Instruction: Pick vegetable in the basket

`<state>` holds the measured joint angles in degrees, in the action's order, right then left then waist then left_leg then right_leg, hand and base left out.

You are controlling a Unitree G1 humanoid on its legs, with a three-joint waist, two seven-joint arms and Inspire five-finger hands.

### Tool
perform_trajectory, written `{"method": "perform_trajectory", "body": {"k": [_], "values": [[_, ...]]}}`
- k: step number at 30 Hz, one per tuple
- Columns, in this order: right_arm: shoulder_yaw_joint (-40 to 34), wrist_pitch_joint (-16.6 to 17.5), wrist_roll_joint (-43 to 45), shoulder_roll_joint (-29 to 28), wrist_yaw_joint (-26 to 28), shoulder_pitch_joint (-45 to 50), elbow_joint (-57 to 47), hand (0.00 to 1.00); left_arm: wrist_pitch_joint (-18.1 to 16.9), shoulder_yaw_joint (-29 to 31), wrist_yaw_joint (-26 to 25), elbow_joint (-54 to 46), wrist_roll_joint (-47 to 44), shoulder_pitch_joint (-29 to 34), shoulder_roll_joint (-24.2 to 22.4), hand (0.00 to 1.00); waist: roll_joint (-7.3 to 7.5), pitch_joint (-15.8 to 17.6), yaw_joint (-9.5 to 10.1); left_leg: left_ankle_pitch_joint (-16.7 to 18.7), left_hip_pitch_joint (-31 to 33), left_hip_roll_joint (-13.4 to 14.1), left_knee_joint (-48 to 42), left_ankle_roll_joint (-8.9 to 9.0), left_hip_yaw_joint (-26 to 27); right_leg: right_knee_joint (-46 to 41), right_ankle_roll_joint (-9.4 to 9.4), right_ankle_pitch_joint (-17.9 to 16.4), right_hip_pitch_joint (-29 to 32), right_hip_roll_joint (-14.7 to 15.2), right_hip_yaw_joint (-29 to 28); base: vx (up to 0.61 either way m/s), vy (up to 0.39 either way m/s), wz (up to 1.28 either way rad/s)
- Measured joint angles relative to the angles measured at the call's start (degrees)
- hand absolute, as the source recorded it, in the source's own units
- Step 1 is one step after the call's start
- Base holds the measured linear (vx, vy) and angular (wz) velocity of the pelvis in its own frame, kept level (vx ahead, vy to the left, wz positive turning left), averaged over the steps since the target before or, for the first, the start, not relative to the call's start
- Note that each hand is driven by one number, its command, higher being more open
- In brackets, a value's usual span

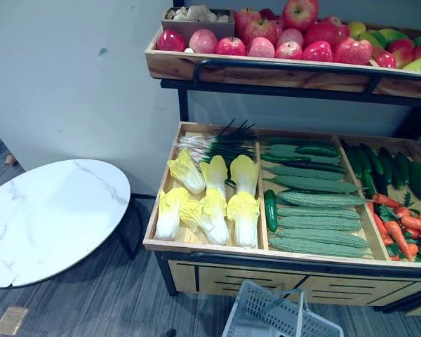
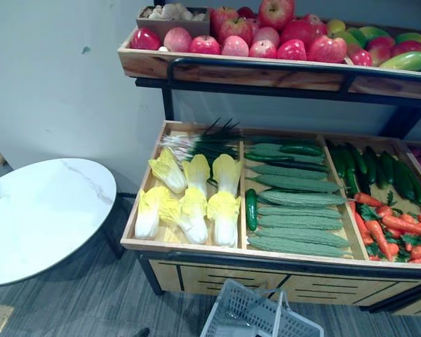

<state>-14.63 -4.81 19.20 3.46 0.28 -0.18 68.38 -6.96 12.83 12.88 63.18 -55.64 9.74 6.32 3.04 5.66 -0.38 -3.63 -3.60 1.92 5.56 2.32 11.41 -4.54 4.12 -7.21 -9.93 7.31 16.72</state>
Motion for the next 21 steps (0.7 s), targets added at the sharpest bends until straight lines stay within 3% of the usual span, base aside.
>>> {"method": "perform_trajectory", "body": {"k": [3, 4, 6, 11, 13, 17, 21], "values": [[-1.83, -1.71, 0.36, 0.44, 1.1, 0.37, 0.0, 0.0, -4.8, 12.02, -3.64, -2.64, -9.38, -0.06, -0.53, 1.0, -0.05, 0.05, 0.19, -0.3, -0.05, -0.33, 0.0, 0.21, -1.4, 1.99, 0.07, -0.05, -1.87, -0.03, 3.57, 0.0, -0.057, 0.24], [-2.18, -2.41, 0.86, 0.87, 1.52, 0.5, -0.02, 0.0, -8.06, 17.43, -5.27, -4.55, -12.48, -0.04, -0.18, 1.0, -0.46, 0.31, 0.31, -0.41, -0.11, -0.32, 0.0, 0.26, -1.97, 2.27, 0.11, -0.08, -2.32, -0.16, 4.07, -0.02, -0.046, 0.2], [-2.37, -2.94, 1.16, 1.7, 1.99, 0.84, -0.1, 0.0, -11.84, 24.86, -6.85, -6.86, -14.65, 0.18, 2.24, 1.0, -0.85, 0.54, 0.51, -0.52, -0.1, -0.39, 0.0, 0.28, -2.73, 2.52, 0.33, -0.36, -2.73, -0.2, 5.17, -0.02, -0.041, 0.2], [-3.41, -3.21, 1.15, 2.73, 2.04, 1.59, -0.19, 0.0, -14.48, 36.53, -8.75, -14.21, -14.61, 0.57, 7.12, 1.0, -1.56, 0.88, 1.93, -0.48, 0.46, -1.37, 0.01, 0.04, -3.99, 3.47, 1.11, -1.27, -3.36, 0.38, 7.21, -0.01, -0.009, 0.16], [-4.46, -3.41, 1.13, 2.76, 2.04, 1.95, -0.25, 0.0, -15.27, 42.55, -11.76, -20.98, -10.12, 0.07, 8.82, 1.0, -1.65, 1.12, 3.42, -0.21, 0.69, -1.97, 0.0, -0.4, -4.28, 3.83, 1.1, -1.33, -3.55, 0.85, 7.75, 0.04, 0.031, 0.15], [-4.44, -3.52, 0.99, 2.64, 2.04, 2.31, -0.82, 0.0, -13.65, 42.02, -14.71, -27.88, 1.97, 0.07, 10.49, 1.0, -1.25, 1.43, 4.66, 0.25, 0.46, -2.83, -0.01, -0.88, -4.67, 4.1, 1.09, -1.3, -4.22, 1.48, 8.21, 0.05, 0.031, 0.08], [-4.28, -3.76, 0.54, 2.11, 2.16, 2.32, -1.48, 0.0, -6.59, 31.92, -13.49, -35.43, 19.15, 0.08, 15.91, 1.0, -1.15, 1.49, 5.7, 0.41, 0.34, -3.07, -0.03, -1.04, -4.8, 3.57, 1.02, -1.23, -4.26, 1.77, 7.93, 0.03, 0.028, 0.04]]}}
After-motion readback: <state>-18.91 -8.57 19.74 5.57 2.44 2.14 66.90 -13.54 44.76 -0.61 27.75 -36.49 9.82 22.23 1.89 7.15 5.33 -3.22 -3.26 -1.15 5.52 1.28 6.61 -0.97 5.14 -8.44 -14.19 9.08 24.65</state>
